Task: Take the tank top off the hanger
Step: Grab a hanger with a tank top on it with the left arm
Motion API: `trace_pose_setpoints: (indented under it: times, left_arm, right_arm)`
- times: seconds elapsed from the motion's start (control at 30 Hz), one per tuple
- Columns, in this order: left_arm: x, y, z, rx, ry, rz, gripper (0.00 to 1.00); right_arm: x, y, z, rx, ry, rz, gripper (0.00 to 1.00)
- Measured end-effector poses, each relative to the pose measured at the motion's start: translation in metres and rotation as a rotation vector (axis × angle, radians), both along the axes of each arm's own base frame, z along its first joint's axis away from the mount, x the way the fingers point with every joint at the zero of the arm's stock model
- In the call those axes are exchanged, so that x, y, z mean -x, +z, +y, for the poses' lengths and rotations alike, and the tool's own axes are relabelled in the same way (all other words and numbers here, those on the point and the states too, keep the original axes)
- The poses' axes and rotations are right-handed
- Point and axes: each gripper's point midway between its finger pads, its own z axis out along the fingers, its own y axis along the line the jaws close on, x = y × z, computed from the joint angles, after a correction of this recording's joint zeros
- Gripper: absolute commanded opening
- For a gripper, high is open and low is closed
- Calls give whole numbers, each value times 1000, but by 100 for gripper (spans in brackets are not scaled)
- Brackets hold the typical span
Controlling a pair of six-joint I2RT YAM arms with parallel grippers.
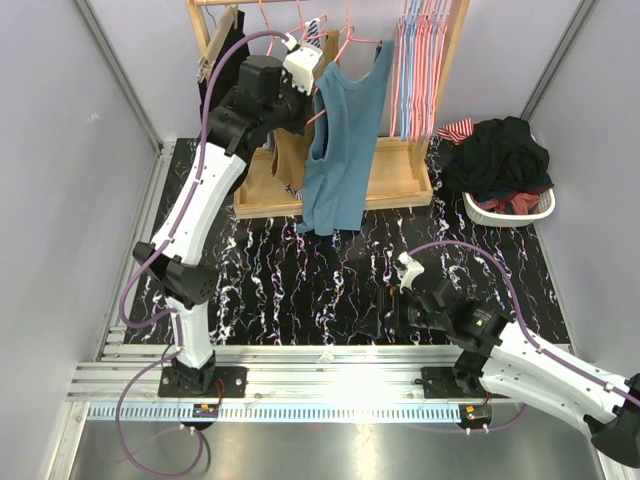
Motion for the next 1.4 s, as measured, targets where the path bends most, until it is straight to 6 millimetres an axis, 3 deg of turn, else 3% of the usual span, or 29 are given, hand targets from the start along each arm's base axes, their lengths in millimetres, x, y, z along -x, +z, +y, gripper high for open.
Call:
trace_pose_setpoints:
  times: [0.4, 0.43, 0.63, 1.03, 1.17, 1.3, 1.4]
  left_arm:
    - [-2, 0, -1, 29, 3, 13, 1]
    - [0, 3, -2, 35, -1, 11, 16]
    - [6, 24, -8, 84, -39, -19, 25]
    - [4, 0, -14, 62, -60, 45, 26]
    - [4, -4, -13, 52, -56, 56, 22]
    - [5, -8, -12, 41, -58, 66, 0]
    - [2, -10, -11, 40, -53, 68, 0]
  right_arm:
    - [0, -2, 0, 7, -1, 7, 100]
    - [0, -3, 0, 8, -1, 8, 100]
    - [0, -6, 0, 19, -1, 16, 100]
    - [-1, -7, -1, 24, -7, 15, 100]
    - [-1, -9, -1, 32, -6, 21, 100]
    - [-1, -11, -1, 37, -6, 25, 100]
    - [-1, -11, -1, 37, -6, 25, 100]
